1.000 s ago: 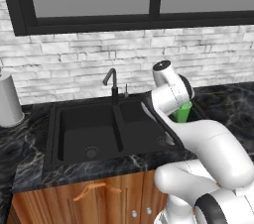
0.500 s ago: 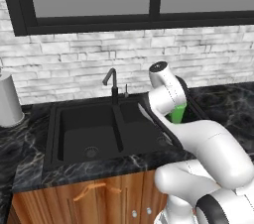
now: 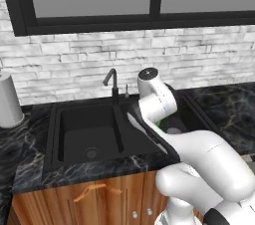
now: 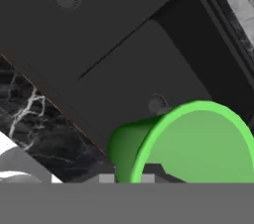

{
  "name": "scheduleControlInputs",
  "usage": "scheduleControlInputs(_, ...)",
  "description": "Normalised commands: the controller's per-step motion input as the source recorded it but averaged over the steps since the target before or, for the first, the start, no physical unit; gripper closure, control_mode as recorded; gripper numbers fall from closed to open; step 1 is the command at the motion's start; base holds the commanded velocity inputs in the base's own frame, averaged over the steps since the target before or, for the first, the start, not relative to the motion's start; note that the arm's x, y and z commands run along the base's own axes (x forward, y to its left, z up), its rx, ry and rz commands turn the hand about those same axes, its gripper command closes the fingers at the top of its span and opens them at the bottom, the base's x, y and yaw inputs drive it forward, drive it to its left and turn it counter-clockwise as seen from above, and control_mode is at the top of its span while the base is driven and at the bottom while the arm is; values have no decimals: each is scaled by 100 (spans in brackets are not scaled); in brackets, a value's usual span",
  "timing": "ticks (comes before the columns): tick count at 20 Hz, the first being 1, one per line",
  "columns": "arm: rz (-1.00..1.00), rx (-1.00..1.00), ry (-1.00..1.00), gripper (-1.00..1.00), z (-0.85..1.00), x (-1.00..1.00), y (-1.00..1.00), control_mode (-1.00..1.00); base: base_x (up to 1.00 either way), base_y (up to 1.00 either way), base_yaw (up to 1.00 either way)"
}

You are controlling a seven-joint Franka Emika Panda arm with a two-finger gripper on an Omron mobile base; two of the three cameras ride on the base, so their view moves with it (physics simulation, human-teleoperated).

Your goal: Move any existing items from the left basin to the right basin for drying. Then move the cup from the counter to the left basin of the sink for washing.

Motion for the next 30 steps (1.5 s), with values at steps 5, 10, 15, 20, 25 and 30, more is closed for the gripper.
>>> scheduleControlInputs(5, 47, 2, 12, 100, -10, 1, 92, -100, 0, 0, 0)
scheduleControlInputs(10, 47, 3, 12, 100, -2, 1, 85, -100, 0, 0, 0)
scheduleControlInputs(15, 37, 0, 10, 100, -5, 20, 76, -100, 0, 0, 0)
scheduleControlInputs(20, 6, 0, 2, 100, -17, 43, 48, -100, 0, 0, 0)
scheduleControlInputs(25, 0, -1, 0, 100, -36, 51, 42, -100, 0, 0, 0)
scheduleControlInputs(30, 0, -1, 0, 100, -35, 36, 22, -100, 0, 0, 0)
